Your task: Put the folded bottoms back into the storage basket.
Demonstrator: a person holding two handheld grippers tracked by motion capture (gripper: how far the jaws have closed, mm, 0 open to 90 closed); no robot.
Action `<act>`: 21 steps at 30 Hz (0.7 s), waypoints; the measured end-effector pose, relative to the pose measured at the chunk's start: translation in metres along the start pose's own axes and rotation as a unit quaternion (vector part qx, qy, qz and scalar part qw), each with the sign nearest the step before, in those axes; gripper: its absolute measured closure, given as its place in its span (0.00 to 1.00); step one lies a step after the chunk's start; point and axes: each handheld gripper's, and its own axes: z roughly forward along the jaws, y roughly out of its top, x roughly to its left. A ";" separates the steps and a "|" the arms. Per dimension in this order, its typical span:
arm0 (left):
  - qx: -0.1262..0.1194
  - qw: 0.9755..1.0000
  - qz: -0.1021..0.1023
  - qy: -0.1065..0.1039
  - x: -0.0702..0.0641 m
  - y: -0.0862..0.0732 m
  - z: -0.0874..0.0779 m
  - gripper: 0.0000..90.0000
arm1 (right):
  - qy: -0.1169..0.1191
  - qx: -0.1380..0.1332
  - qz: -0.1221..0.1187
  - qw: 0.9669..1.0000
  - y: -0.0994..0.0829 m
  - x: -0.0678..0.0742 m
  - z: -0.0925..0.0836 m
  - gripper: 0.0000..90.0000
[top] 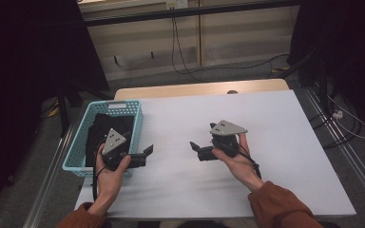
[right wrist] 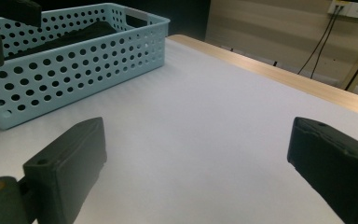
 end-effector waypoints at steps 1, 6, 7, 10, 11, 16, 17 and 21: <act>-0.001 1.000 0.000 -0.001 0.000 0.000 0.000 0.05 | -0.002 0.000 0.002 1.000 -0.001 -0.002 -0.003 0.05; 0.000 1.000 0.002 0.000 -0.002 -0.004 -0.002 0.05 | -0.017 0.000 0.005 1.000 -0.010 -0.009 -0.019 0.05; 0.002 1.000 0.004 0.001 -0.003 -0.005 -0.003 0.05 | -0.025 -0.002 0.009 1.000 -0.013 -0.012 -0.027 0.05; 0.000 1.000 0.009 0.005 -0.007 -0.005 -0.006 0.05 | -0.033 -0.004 0.014 0.999 -0.017 -0.016 -0.036 0.05; -0.002 1.000 0.012 0.005 -0.010 -0.006 -0.009 0.05 | -0.036 -0.005 0.016 0.999 -0.019 -0.017 -0.039 0.05; -0.002 1.000 0.008 0.004 -0.012 -0.010 -0.014 0.05 | -0.046 -0.004 0.022 0.999 -0.025 -0.022 -0.053 0.05; -0.002 1.000 0.008 0.004 -0.012 -0.010 -0.014 0.04 | -0.051 -0.003 0.024 0.998 -0.026 -0.022 -0.055 0.05; -0.004 1.000 0.000 0.014 -0.008 -0.015 -0.016 0.04 | -0.063 -0.009 0.033 0.997 -0.031 -0.026 -0.067 0.04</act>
